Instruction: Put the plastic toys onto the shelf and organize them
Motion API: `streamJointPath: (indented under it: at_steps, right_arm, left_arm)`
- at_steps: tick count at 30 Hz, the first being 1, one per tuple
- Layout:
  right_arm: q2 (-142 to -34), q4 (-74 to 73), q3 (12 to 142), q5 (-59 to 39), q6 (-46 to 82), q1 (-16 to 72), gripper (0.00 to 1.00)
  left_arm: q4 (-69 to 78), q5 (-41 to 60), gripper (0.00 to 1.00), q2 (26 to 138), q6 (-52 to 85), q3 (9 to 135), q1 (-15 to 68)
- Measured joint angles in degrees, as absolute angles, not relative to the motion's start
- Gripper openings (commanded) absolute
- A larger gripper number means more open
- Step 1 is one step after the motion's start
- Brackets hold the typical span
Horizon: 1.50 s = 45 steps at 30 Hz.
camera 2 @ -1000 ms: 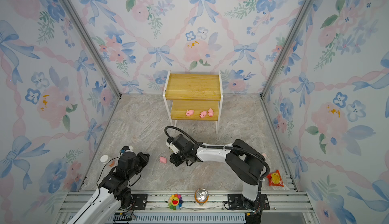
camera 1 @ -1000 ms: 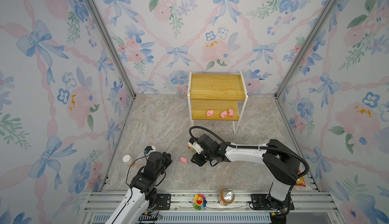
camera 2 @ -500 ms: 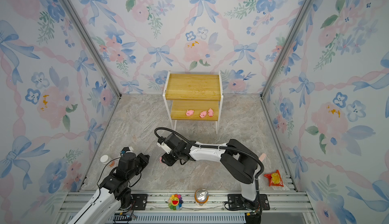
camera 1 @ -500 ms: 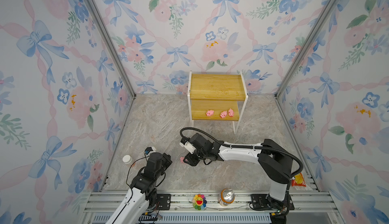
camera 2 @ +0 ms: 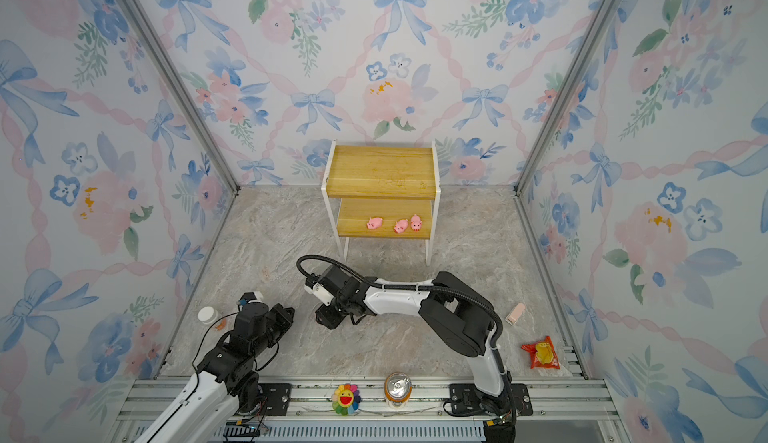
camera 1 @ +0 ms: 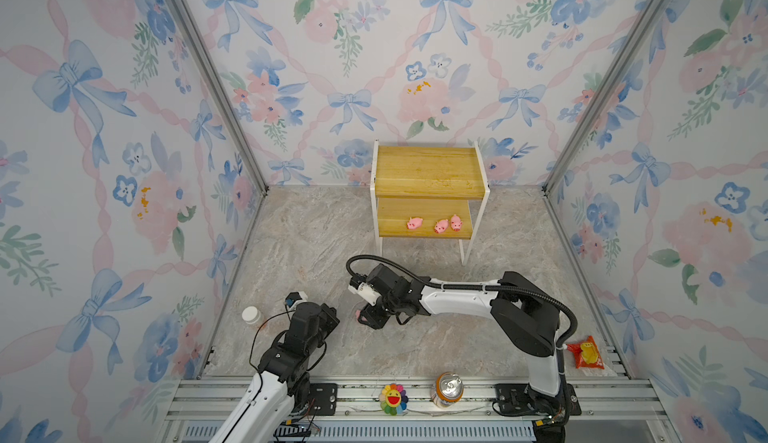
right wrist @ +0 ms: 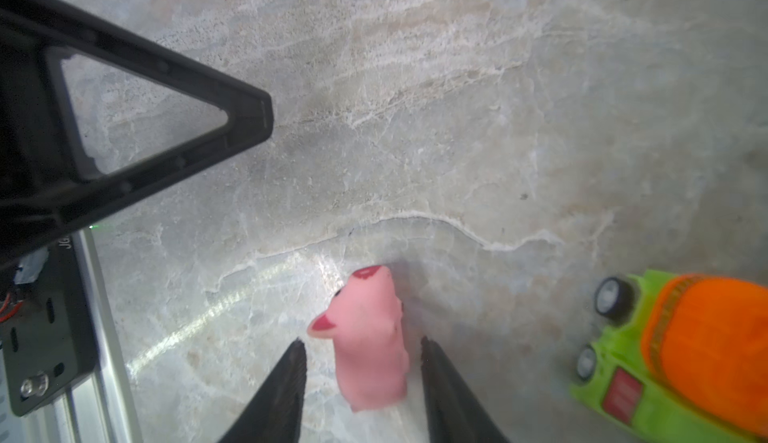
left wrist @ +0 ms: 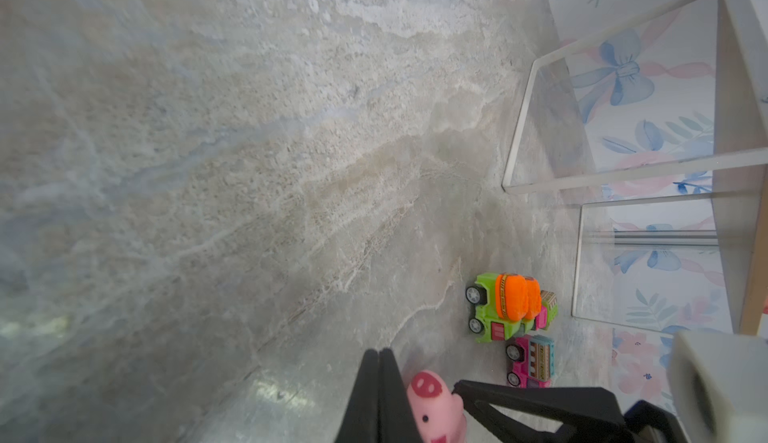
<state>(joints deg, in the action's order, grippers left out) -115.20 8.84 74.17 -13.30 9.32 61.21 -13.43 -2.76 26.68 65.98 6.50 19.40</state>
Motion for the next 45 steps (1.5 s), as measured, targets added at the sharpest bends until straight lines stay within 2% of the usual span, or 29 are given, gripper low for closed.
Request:
streamJointPath:
  at_steps: [4,12,16,23,27,29,34,45]
  right_arm:
    - [-116.3,8.9,74.2,-13.5,9.3,61.2,0.45]
    - [-116.4,8.8,74.5,-15.5,9.6,60.4,0.25]
    - [-116.4,8.8,74.5,-19.1,10.4,59.1,0.22]
    - [-116.4,12.4,75.0,-32.0,11.3,55.0,0.24]
    - [-116.0,20.9,77.8,-37.6,9.6,53.1,0.34]
    - [-115.4,26.7,79.9,-38.2,7.8,52.7,0.36]
    - [-113.8,36.1,82.2,-38.2,4.8,51.9,0.36]
    - [-113.6,41.2,81.0,-31.5,3.7,53.8,0.4]
  left_arm:
    - [-13.4,-2.8,0.0,26.7,66.0,6.5,19.3]
    - [-13.4,-2.8,0.0,26.6,66.0,6.4,19.0]
    - [-13.4,-2.8,0.0,26.3,66.0,6.4,18.9]
    - [-13.4,-2.8,0.0,26.4,64.8,6.4,18.7]
    - [-13.4,-2.7,0.0,26.7,63.3,6.4,18.7]
    - [-13.4,-2.8,0.0,26.9,62.7,6.4,18.7]
    - [-13.4,-2.8,0.0,28.1,61.3,6.7,18.7]
    - [-13.4,-2.0,0.0,30.1,59.0,7.3,18.7]
